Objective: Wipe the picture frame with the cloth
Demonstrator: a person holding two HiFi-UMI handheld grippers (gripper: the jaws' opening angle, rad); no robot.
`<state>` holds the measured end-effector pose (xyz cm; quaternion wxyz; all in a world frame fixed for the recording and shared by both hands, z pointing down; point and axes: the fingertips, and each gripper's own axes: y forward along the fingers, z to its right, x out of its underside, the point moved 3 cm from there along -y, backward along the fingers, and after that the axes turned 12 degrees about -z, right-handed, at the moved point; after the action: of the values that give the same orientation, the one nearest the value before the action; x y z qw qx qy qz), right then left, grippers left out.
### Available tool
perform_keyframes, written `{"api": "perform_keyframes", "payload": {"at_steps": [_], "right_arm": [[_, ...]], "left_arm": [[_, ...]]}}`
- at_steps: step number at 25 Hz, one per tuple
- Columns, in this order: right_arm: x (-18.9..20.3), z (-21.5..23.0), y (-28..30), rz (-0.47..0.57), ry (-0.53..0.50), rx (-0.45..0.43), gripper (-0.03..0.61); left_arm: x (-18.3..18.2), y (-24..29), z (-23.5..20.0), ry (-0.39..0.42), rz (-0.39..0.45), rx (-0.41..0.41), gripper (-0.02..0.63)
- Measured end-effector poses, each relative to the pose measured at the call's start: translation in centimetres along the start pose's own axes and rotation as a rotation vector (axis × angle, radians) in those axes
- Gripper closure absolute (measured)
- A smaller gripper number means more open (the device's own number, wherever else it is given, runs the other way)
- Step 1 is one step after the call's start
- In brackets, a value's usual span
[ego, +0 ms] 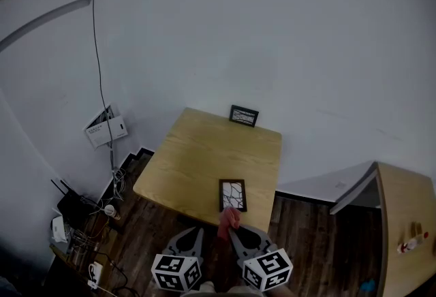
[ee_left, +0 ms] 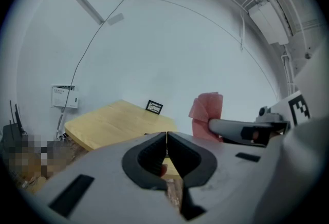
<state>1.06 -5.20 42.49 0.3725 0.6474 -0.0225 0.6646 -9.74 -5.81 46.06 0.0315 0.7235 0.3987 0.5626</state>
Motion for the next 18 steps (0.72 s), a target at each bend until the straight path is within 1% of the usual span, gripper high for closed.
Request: {"api": "perform_keyframes", "payload": {"at_steps": [5,10,14,18], "right_arm": [[0.3,1.5,0.9,-0.003,0.041,0.026,0.563],[0.8,4.6,1.9,-0.021,0.090,0.049,0.563],[0.4,7.1,3.8,-0.044,0.082,0.043,0.563],[-0.5,9.5,5.8,-0.068,0.066,0.029,0.563]], "left_arm": [[-0.2,1.3,-1.1,-0.003,-0.024,-0.001,0.609],[-0.1,3.6,-1.7,-0.027,-0.050,-0.015,0.609],[-0.2,5.8,-2.4,-0.051,-0.069,-0.029,0.609],[-0.3,8.7,-2.8,-0.076,-0.102,-0.019,0.609]]}}
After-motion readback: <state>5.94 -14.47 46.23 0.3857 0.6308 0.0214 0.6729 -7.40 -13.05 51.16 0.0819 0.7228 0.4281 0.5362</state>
